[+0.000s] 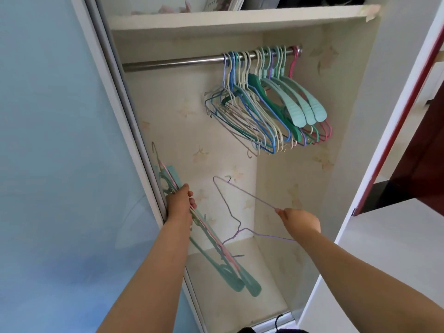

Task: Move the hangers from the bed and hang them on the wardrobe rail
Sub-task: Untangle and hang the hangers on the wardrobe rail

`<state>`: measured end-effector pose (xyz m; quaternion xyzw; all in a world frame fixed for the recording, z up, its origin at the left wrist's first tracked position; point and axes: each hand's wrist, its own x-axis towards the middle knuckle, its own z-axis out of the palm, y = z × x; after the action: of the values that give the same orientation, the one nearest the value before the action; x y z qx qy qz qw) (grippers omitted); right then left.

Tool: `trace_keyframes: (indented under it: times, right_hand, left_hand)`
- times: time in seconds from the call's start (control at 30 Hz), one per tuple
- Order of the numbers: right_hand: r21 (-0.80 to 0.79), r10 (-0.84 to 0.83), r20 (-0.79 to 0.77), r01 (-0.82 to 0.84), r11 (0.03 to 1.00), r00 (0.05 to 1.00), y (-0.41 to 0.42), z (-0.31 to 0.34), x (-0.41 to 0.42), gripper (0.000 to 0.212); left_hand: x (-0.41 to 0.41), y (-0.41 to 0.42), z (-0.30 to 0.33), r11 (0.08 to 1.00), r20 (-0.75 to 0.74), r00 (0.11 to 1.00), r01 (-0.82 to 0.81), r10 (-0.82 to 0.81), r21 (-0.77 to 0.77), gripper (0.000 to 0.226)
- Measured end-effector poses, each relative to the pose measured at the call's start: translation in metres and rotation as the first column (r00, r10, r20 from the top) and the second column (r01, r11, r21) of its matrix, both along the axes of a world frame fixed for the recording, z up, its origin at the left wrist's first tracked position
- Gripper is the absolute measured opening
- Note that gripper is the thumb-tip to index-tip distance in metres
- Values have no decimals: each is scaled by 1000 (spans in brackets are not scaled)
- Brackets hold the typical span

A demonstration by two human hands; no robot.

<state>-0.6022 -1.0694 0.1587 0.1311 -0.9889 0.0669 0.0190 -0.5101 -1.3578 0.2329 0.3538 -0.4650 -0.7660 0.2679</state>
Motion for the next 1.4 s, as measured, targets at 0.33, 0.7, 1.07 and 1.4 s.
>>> trace_keyframes:
  times: [0.33,0.7,1.07,1.4]
  right_hand:
    - [-156,-64,-167,37,987,984,14,-25,24,37]
    - [-549,-77,107,124,827,991,-29,-31,49,34]
    - [-343,-111,227,186,921,967,-59,-15,59,31]
    - [-360,-77,359,214,908,930,-54,-26,61,55]
  left_hand:
    - [5,1,3,986,-135,989,77,-57,149,18]
    - [12,13,-1,887,-393,872,400,-291,232,24]
    - [24,32,-15,926,-250,906,370,-342,74,21]
    - [41,33,-42,930,123,955,292,-270,-222,31]
